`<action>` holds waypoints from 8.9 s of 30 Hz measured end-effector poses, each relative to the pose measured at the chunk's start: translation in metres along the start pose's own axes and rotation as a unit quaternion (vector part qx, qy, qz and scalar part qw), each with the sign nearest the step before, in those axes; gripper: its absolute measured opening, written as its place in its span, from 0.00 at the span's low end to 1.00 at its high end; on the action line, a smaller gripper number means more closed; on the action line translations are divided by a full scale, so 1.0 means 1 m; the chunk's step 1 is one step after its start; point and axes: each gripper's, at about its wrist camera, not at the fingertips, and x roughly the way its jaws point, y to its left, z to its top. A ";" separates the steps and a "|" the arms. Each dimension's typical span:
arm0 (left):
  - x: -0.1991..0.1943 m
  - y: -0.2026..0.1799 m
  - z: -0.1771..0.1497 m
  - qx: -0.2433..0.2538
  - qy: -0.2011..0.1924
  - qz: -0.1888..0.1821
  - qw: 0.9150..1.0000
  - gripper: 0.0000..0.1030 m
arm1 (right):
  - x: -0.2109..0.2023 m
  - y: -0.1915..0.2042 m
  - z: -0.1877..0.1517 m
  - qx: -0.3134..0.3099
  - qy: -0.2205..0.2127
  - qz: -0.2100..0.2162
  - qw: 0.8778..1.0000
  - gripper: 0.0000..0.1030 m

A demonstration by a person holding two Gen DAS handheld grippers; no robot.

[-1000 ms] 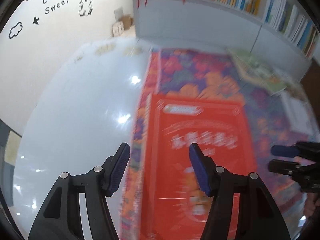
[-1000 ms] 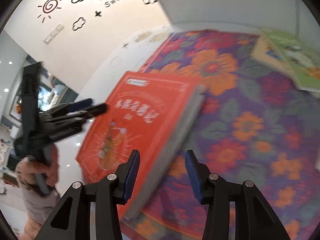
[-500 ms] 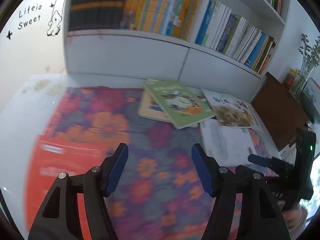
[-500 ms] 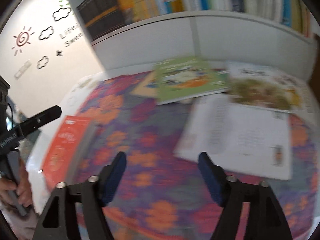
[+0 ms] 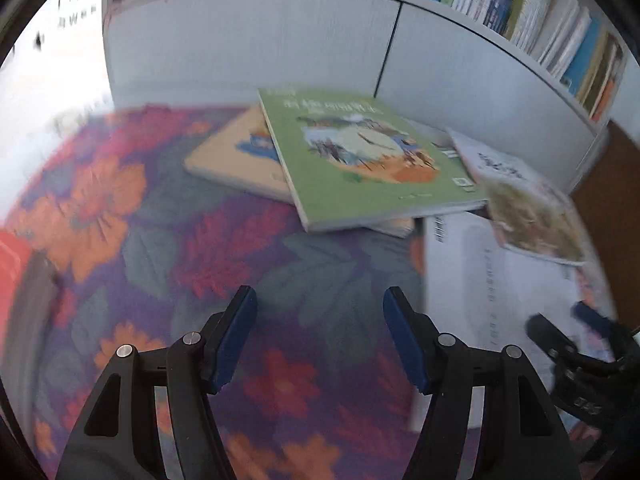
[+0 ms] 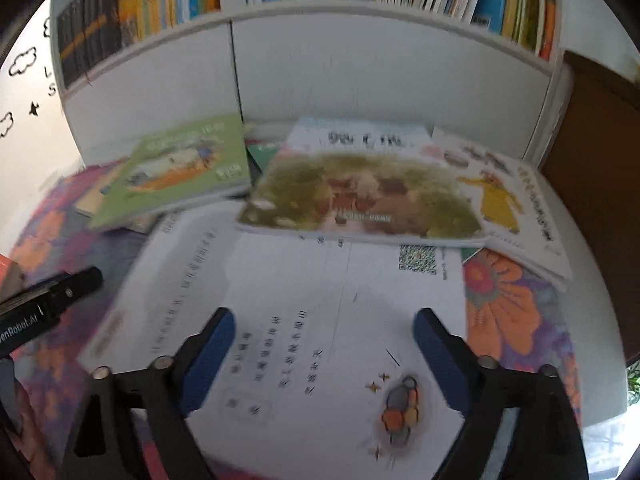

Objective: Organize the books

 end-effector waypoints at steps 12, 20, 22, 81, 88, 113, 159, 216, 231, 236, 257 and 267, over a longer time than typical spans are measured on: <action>0.008 -0.008 -0.001 0.029 0.025 0.012 0.999 0.99 | -0.005 0.000 -0.008 0.003 -0.004 -0.007 1.000 1.00; 0.009 -0.008 -0.001 0.033 0.027 0.014 0.999 0.99 | -0.005 0.000 -0.008 0.003 -0.004 -0.007 1.000 1.00; 0.009 -0.009 -0.001 0.036 0.028 0.017 0.999 0.99 | -0.005 0.000 -0.008 0.003 -0.004 -0.007 1.000 1.00; 0.010 -0.009 -0.002 0.039 0.030 0.018 0.999 0.99 | -0.006 0.000 -0.008 0.003 -0.004 -0.007 1.000 1.00; 0.010 -0.009 -0.002 0.039 0.030 0.018 0.999 0.99 | -0.006 0.000 -0.008 0.003 -0.004 -0.007 1.000 1.00; 0.010 -0.009 -0.002 0.039 0.030 0.018 0.999 0.99 | -0.006 0.000 -0.009 0.003 -0.004 -0.007 1.000 1.00; 0.000 -0.002 -0.002 0.054 0.046 -0.001 0.997 0.98 | -0.001 -0.008 0.001 0.001 0.021 0.010 1.000 1.00; -0.094 0.076 -0.084 0.054 0.145 -0.153 0.976 0.47 | -0.043 0.042 -0.060 0.022 0.248 0.319 0.914 0.64; -0.076 0.069 -0.068 0.036 0.112 -0.156 0.981 0.42 | -0.022 0.036 -0.040 0.014 0.175 0.337 0.925 0.27; -0.081 0.074 -0.062 0.011 0.126 -0.164 0.978 0.43 | -0.029 0.039 -0.041 0.017 0.173 0.331 0.927 0.27; -0.114 0.090 -0.044 0.029 0.096 -0.138 0.985 0.43 | -0.092 0.081 -0.028 -0.048 0.126 0.315 0.939 0.27; -0.126 0.100 -0.026 0.027 0.094 -0.150 0.984 0.43 | -0.113 0.084 -0.023 -0.016 0.122 0.332 0.935 0.27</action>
